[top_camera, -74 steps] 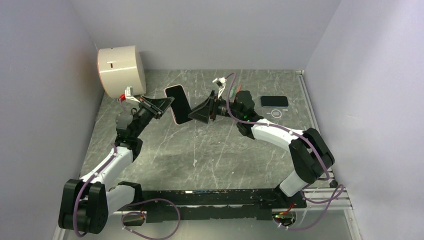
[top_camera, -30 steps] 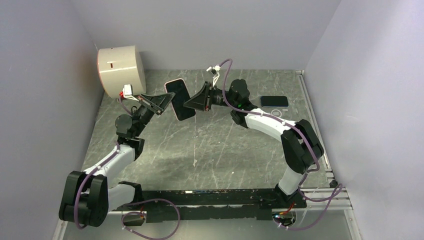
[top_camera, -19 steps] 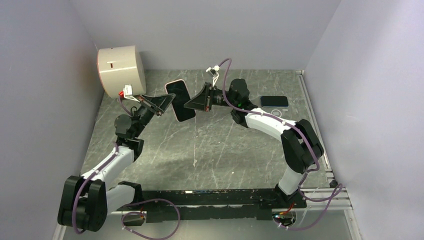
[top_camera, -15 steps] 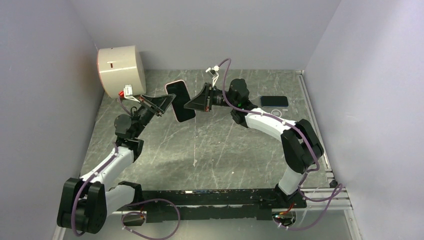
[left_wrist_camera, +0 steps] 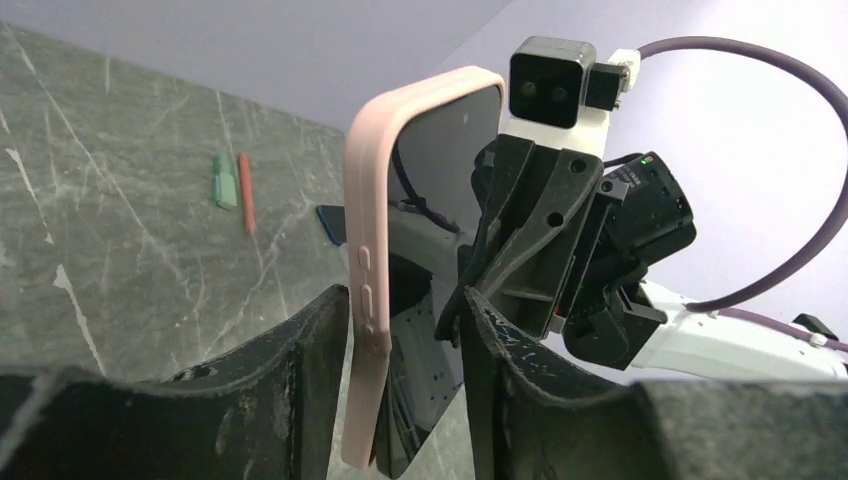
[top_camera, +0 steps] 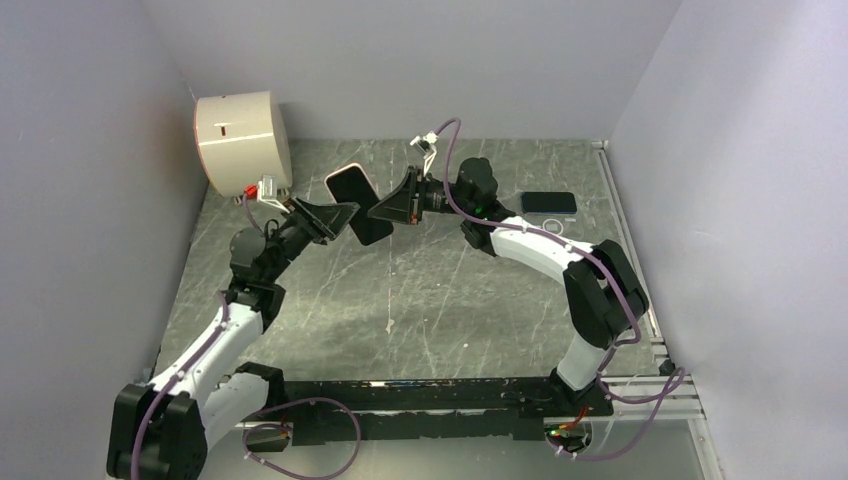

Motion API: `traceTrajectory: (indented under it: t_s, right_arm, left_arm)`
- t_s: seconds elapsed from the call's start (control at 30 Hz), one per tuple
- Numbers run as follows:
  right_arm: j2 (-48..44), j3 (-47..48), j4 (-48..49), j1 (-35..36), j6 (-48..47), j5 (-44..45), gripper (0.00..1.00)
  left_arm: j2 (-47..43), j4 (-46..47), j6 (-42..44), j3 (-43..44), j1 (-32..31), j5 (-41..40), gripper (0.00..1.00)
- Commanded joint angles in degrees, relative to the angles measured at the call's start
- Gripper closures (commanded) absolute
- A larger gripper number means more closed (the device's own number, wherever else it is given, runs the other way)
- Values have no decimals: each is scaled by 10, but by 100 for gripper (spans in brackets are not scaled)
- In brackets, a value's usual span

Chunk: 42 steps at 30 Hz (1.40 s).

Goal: Take the phone out of the phone case
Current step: Remove the phone case from the phone.

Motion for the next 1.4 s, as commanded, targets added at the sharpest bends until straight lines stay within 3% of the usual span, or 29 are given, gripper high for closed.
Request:
traceTrajectory:
  t_s: [0.0,0.17,0.3,0.5,0.77,0.9,1.37]
  right_arm:
    - [-40,13,54,-7,1,11,100]
    - [-44,11,54,-13,8,13,100]
    - [-49,5,61,-20,23,15,100]
    - [-56,-7,107,-30,70,11,100]
    - [-67,-9,112,-31,80,18,100]
    - [-70,-10,115,-32,86,21,100]
    - [-70,-11,124,-32,93,21,100]
  left_arm:
    - [-39,-55,66,22,-1,3,49]
    - [-63,-74,92,14,0,-8,38]
    - [-83,-67,108,-1,1,-8,35]
    - [-95,-71,136,-21,1,-10,42]
    - [-46,2,124,-34,1,56,46]
    - [-32,-7,130,-31,0,62,49]
    - [-2,32,132,-28,-13,102,49]
